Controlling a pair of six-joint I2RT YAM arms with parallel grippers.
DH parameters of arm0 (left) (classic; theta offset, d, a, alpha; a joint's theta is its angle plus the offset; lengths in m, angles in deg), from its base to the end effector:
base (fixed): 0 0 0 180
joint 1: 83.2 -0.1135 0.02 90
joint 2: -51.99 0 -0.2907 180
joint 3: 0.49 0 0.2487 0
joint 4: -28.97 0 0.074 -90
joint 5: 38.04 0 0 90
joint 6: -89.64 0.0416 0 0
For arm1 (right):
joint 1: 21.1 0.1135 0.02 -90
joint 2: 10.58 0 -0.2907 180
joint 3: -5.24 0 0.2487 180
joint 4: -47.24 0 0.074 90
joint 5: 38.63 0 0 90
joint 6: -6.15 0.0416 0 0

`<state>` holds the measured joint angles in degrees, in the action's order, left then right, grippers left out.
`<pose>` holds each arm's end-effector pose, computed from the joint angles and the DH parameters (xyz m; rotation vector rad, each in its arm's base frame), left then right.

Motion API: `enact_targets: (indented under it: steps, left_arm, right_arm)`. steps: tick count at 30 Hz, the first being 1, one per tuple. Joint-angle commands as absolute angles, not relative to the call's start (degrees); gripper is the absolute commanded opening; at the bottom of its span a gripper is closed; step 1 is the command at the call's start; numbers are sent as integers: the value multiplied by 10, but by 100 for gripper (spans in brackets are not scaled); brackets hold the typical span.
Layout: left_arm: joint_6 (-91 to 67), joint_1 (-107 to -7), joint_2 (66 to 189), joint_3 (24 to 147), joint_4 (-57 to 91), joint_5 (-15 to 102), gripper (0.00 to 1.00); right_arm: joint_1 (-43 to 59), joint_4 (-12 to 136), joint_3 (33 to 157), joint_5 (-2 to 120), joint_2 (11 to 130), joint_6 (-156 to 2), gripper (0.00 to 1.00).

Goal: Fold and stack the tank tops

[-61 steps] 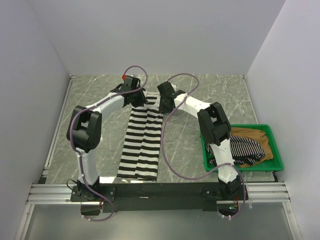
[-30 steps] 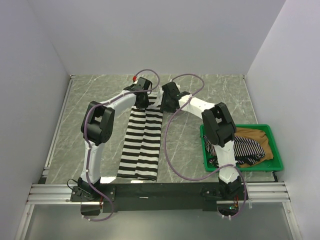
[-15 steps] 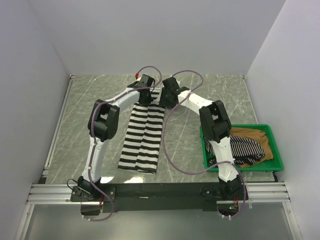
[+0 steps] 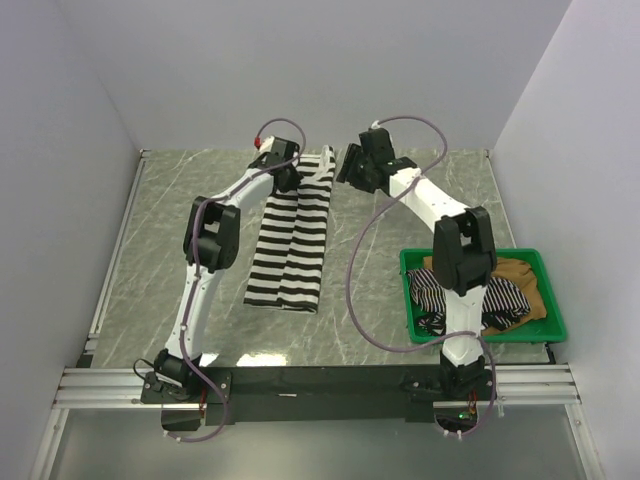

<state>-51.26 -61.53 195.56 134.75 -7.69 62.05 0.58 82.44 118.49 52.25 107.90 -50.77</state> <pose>0.5429 -0.2079 0.1688 -0.6841 2.2787 -0.4138 0.4591 0.1832 0.2714 0.2232 2.3196 0.5107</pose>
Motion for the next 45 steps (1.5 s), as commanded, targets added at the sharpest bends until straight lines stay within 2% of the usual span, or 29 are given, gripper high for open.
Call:
enact_targets:
  steps: [1,3,4,6,7,9,12,17,18,19,22,24,25,32,45]
  left_arm:
    - [-552,-633,1978,1380,-11,583,14]
    - [-544,-641,1972,1378,29,555,20]
    - [-535,-642,1956,1371,56,541,28]
    - [-520,-644,1928,1347,94,524,36]
    - [-506,-643,1890,1316,110,524,43]
    - [-499,-641,1839,1274,130,517,47]
    - [-491,-631,1709,1138,140,546,53]
    - [-535,-611,1475,876,34,627,45]
    - [-548,-609,1402,789,17,640,33]
    - [-553,-608,1366,745,14,640,32]
    - [-571,-604,1235,605,-9,641,33]
    - [-578,-599,1184,553,-19,637,35]
    - [-586,-597,1143,510,-21,627,38]
    - [-619,-586,1051,406,-60,637,49]
    - [-604,-586,1080,358,-12,651,52]
  right_arm:
    - [11,812,1134,544,1031,-517,65]
    - [11,807,1107,540,1003,-517,65]
    - [14,805,1077,538,991,-516,65]
    - [18,796,1045,537,959,-514,65]
    - [25,794,1014,535,947,-512,65]
    - [38,787,983,526,912,-507,65]
    - [77,787,930,515,872,-491,65]
    - [170,797,836,442,817,-437,63]
    - [192,786,801,439,801,-413,62]
    - [202,786,784,437,793,-403,62]
    - [240,761,721,429,765,-360,61]
    - [263,735,694,423,755,-339,61]
    - [282,728,677,421,754,-318,61]
    - [325,656,632,416,776,-226,58]
    - [334,619,629,413,822,-183,49]
